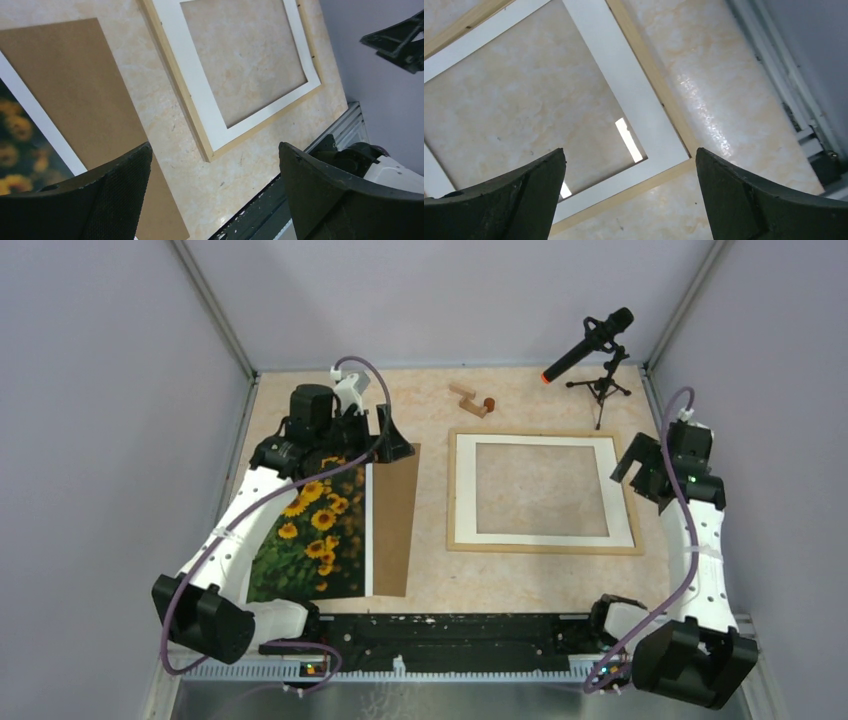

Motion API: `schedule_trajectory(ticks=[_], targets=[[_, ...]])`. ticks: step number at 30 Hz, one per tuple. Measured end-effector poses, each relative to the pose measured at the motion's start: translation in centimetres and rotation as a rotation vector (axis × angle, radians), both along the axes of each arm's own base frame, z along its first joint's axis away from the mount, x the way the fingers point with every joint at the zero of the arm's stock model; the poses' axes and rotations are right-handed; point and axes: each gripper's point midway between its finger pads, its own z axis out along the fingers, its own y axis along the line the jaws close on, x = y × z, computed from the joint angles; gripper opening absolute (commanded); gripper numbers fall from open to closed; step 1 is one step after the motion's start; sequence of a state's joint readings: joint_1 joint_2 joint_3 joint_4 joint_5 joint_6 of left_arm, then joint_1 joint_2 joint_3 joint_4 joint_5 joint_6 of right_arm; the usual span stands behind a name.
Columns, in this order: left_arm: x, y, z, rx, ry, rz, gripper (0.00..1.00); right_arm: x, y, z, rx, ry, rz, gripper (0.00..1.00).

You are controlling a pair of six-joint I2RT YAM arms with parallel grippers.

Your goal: Put the photo into the frame

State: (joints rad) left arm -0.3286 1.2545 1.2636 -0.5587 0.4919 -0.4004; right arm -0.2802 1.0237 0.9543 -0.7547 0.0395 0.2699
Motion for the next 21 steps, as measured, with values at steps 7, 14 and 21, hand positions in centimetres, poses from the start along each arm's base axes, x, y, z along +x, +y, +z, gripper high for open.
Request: schedule_trajectory(ticks=[7, 14, 21], targets=[[0.2, 2.2, -5.9, 0.122, 0.082, 0.106, 0.99, 1.9, 1.6, 4.8, -0.171, -0.053, 0.045, 0.99], [1.1, 9.7, -12.5, 0.208, 0.244, 0.422, 0.99, 5.3, 21.6, -0.5, 0.281, -0.177, 0.507, 0.93], [-2.1, 19.0, -21.6, 0.095, 0.586, 0.81, 0.98, 2.4, 41.7, -7.3, 0.607, -0.036, 0.783, 0.71]])
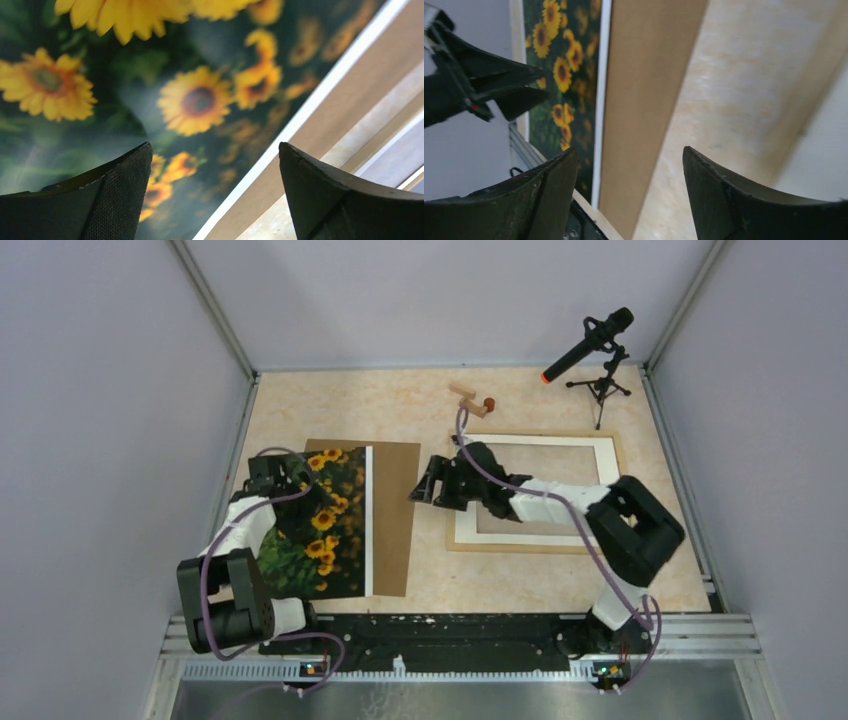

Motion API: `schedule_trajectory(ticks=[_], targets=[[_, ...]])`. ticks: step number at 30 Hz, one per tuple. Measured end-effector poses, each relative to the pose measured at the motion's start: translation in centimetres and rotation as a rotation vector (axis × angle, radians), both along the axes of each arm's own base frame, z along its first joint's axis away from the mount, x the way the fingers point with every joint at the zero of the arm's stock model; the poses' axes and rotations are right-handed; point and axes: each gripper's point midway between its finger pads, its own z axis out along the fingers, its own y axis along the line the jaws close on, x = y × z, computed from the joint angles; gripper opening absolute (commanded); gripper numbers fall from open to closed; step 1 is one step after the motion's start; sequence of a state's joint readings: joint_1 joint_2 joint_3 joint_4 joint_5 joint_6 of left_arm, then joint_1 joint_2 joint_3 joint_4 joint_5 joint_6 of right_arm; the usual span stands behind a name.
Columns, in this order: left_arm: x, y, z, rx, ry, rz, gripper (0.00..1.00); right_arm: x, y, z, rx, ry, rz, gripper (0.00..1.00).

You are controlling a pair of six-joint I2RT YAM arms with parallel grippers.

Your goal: Put the photo into the frame

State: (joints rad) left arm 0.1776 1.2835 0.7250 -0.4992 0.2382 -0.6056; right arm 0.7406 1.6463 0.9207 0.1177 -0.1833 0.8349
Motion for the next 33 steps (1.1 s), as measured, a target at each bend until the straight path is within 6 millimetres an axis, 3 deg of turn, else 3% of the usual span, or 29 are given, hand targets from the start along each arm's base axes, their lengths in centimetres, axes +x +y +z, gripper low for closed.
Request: schedule_trajectory(ticks=[4, 10, 17, 29, 33], targets=[[-1.7, 0.3, -2.4, -0.079, 0.08, 0.077, 0.98, -0.2, 6.0, -1.1, 0.124, 0.057, 0.034, 0.64], [-0.8, -0.5, -2.1, -0.19, 0.017, 0.117, 0.98, -1.3, 11.5, -2.3, 0.218, 0.098, 0.091, 0.45], [-0.3, -1.3, -2.1, -0.288, -0.02, 0.12, 0.98, -1.2, 13.4, -5.8, 0.215, 0.154, 0.091, 0.41], [-0.1, -1.7, -2.1, -0.368, -0.03, 0.114, 0.98, 1.1, 16.6, -5.8, 0.27, 0.143, 0.078, 0.38], [0.0, -1.9, -2.2, -0.406, -0.028, 0.105, 0.98, 0.8, 17.5, -5.7, 0.294, 0.157, 0.08, 0.39]])
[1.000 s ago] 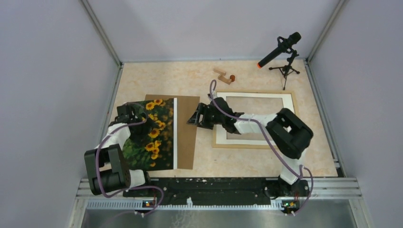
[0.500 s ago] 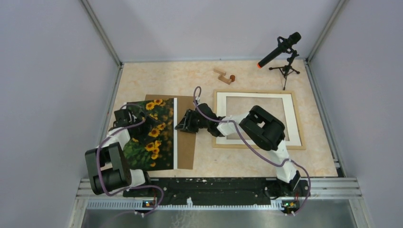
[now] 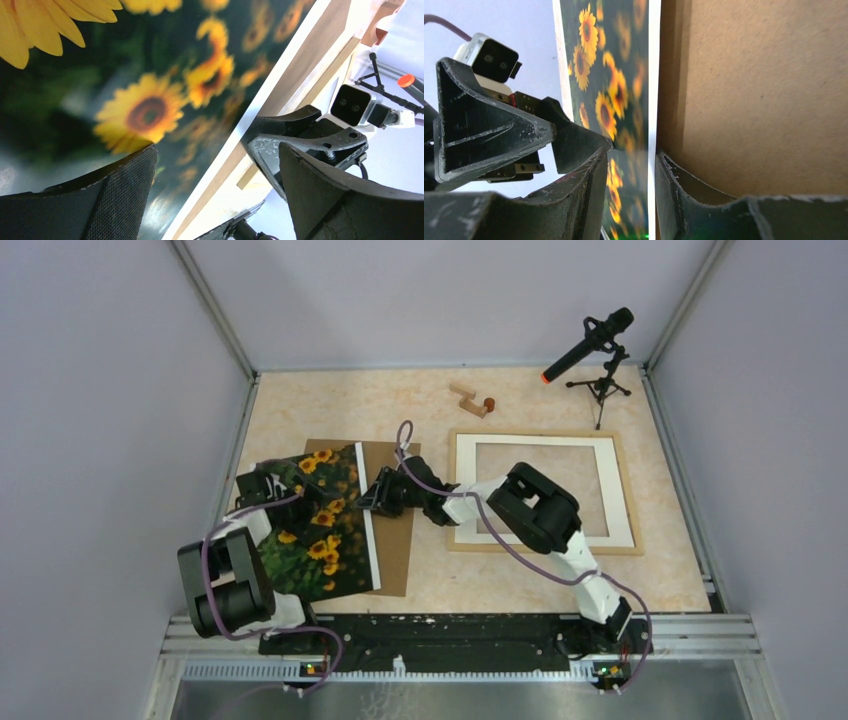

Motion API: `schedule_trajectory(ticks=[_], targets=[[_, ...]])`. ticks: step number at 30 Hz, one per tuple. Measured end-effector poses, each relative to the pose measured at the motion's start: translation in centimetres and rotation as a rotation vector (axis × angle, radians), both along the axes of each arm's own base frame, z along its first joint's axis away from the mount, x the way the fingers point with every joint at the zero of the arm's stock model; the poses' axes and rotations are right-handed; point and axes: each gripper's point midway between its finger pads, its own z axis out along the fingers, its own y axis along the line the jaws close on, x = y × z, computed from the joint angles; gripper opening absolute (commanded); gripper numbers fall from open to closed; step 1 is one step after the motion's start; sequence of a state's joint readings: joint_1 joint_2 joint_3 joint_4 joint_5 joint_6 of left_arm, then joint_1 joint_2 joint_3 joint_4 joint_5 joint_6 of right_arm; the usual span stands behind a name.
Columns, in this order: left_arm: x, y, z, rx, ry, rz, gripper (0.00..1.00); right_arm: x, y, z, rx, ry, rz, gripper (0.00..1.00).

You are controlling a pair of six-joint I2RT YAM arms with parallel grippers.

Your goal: Put the photo into the frame

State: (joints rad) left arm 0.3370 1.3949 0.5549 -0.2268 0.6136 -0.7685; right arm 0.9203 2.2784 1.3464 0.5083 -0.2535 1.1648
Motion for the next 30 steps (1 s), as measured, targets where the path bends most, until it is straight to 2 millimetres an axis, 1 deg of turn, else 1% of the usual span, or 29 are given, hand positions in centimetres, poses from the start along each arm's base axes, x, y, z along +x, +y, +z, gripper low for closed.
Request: schedule_trajectory(ticks=[4, 6, 11, 14, 17, 18, 19, 20, 21, 23, 25, 26, 27, 28, 29, 30], targets=[[0.2, -0.3, 0.1, -0.028, -0.009, -0.011, 0.98, -0.9, 0.4, -0.1, 0.011, 0.013, 0.011, 0.4], [0.2, -0.4, 0.1, -0.038, -0.016, -0.018, 0.98, -1.3, 0.4, -0.1, 0.018, 0.013, 0.013, 0.37], [0.4, -0.5, 0.4, -0.041, -0.032, -0.031, 0.99, -1.1, 0.4, -0.3, 0.008, -0.01, 0.008, 0.01], [0.3, -0.3, 0.8, -0.01, -0.046, -0.043, 0.99, -0.9, 0.3, -0.5, -0.003, -0.031, 0.011, 0.0], [-0.2, 0.5, 1.1, 0.101, -0.044, -0.058, 0.99, -0.7, -0.1, -0.9, -0.043, -0.074, 0.029, 0.0], [-0.5, 0.8, 1.4, 0.14, -0.042, -0.063, 0.99, -0.5, -0.6, -1.1, -0.073, -0.098, 0.04, 0.0], [-0.5, 1.2, 2.3, 0.184, -0.054, -0.066, 0.99, -0.5, -1.2, -1.0, -0.108, -0.125, 0.062, 0.0], [-0.2, 1.5, 3.4, 0.222, -0.076, -0.069, 0.99, -0.2, -2.0, -0.4, -0.141, -0.16, 0.083, 0.0], [0.1, 1.7, 4.9, 0.256, -0.106, -0.076, 0.99, 0.1, -2.9, 0.6, -0.164, -0.192, 0.105, 0.0], [1.3, 1.6, 8.8, 0.317, -0.194, -0.101, 0.99, 1.0, -5.4, 3.9, -0.201, -0.271, 0.174, 0.0], [2.8, 1.2, 13.0, 0.363, -0.3, -0.129, 0.99, 3.2, -9.3, 9.0, -0.251, -0.371, 0.211, 0.0], [3.4, 1.0, 14.8, 0.382, -0.347, -0.142, 0.99, 4.6, -11.2, 11.9, -0.276, -0.436, 0.212, 0.0], [3.7, 0.8, 16.1, 0.394, -0.383, -0.153, 0.99, 6.2, -13.4, 15.0, -0.305, -0.511, 0.207, 0.0], [4.0, 0.5, 17.3, 0.406, -0.415, -0.164, 0.99, 7.2, -15.6, 18.2, -0.332, -0.597, 0.204, 0.0], [4.1, 0.3, 17.9, 0.411, -0.43, -0.174, 0.99, 8.1, -18.2, 21.2, -0.369, -0.692, 0.198, 0.0], [4.1, 0.0, 18.2, 0.413, -0.437, -0.184, 0.99, 8.4, -21.5, 24.7, -0.426, -0.809, 0.194, 0.0]])
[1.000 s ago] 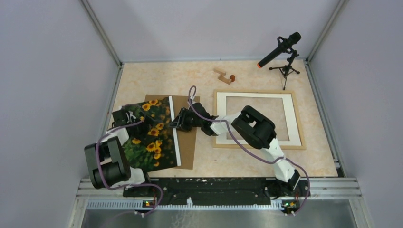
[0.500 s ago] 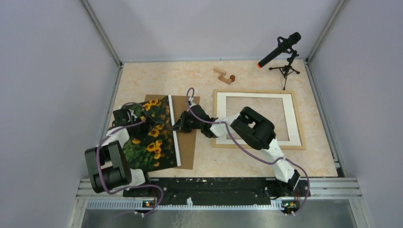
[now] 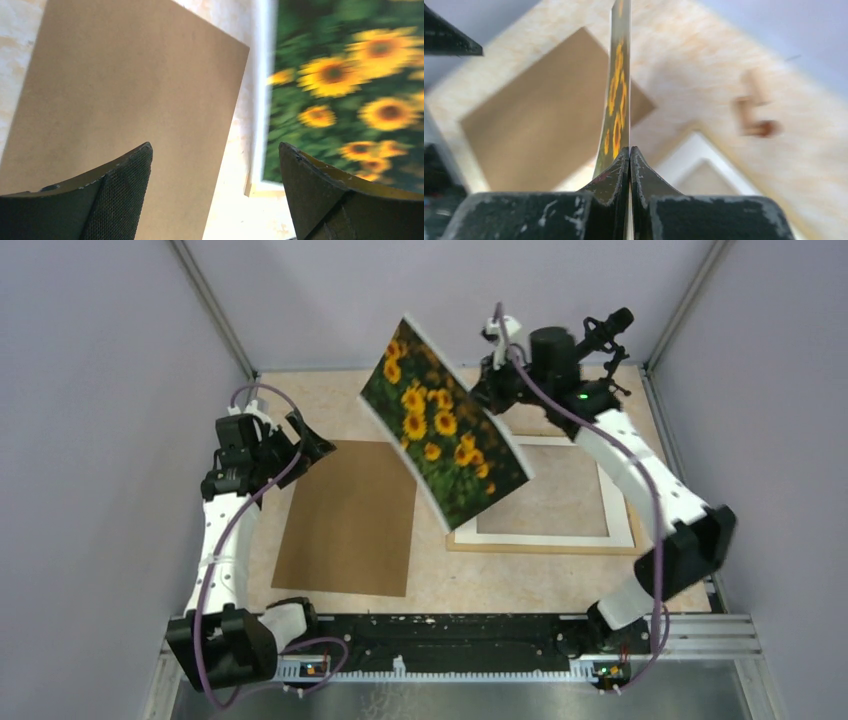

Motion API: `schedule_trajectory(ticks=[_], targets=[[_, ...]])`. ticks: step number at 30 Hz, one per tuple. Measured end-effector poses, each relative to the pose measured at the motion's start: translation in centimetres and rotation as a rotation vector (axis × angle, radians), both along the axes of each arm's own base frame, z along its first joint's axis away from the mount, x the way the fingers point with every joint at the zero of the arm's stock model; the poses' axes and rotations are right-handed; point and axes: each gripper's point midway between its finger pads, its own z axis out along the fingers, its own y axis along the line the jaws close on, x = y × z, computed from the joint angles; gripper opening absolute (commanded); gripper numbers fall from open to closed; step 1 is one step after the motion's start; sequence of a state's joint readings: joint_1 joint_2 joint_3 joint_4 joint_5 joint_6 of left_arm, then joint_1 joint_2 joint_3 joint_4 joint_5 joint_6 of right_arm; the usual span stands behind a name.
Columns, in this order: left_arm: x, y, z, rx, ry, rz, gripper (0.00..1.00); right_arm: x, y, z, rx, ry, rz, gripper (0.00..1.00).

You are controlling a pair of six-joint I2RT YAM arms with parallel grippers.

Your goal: Put the photo into the frame

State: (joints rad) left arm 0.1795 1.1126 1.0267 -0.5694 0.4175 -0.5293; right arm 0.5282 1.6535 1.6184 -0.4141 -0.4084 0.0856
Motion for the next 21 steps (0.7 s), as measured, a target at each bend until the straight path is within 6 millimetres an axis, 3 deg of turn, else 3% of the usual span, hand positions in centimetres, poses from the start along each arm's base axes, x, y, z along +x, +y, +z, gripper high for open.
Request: schedule_trajectory(ticks=[2, 4, 6, 8, 10, 13, 17, 19, 21], targets=[[-0.2, -0.6, -0.2, -0.002, 0.012, -0.02, 0.99, -0.9, -4.3, 4.4, -0.092, -0.197, 0.001, 0.0], [-0.4, -1.3, -0.8, -0.008, 0.038, -0.043, 0.99, -3.8, -7.4, 8.5, -0.193, -0.413, 0.032, 0.0], [-0.5, -2.0, -1.3, -0.014, 0.06, -0.07, 0.99, -6.7, -9.6, 11.3, -0.273, -0.615, 0.055, 0.0], [-0.6, -2.8, -1.8, -0.018, 0.078, -0.095, 0.99, -8.4, -11.9, 12.7, -0.38, -0.795, 0.049, 0.0], [-0.7, -3.4, -2.0, -0.021, 0.088, -0.115, 0.99, -8.8, -14.1, 13.5, -0.515, -0.947, 0.03, 0.0], [-0.8, -4.0, -2.1, -0.023, 0.09, -0.138, 0.99, -7.0, -15.7, 10.7, -0.735, -1.044, 0.057, 0.0], [-1.0, -4.6, -2.1, -0.023, 0.091, -0.164, 0.99, -4.6, -17.5, 0.3, -0.984, -0.963, 0.246, 0.0], [-1.0, -5.1, -2.3, -0.022, 0.096, -0.181, 0.99, -5.5, -18.4, -5.3, -1.047, -0.879, 0.38, 0.0], [-1.1, -5.5, -2.5, -0.021, 0.103, -0.199, 0.99, -7.0, -18.2, -8.2, -1.044, -0.856, 0.485, 0.0]])
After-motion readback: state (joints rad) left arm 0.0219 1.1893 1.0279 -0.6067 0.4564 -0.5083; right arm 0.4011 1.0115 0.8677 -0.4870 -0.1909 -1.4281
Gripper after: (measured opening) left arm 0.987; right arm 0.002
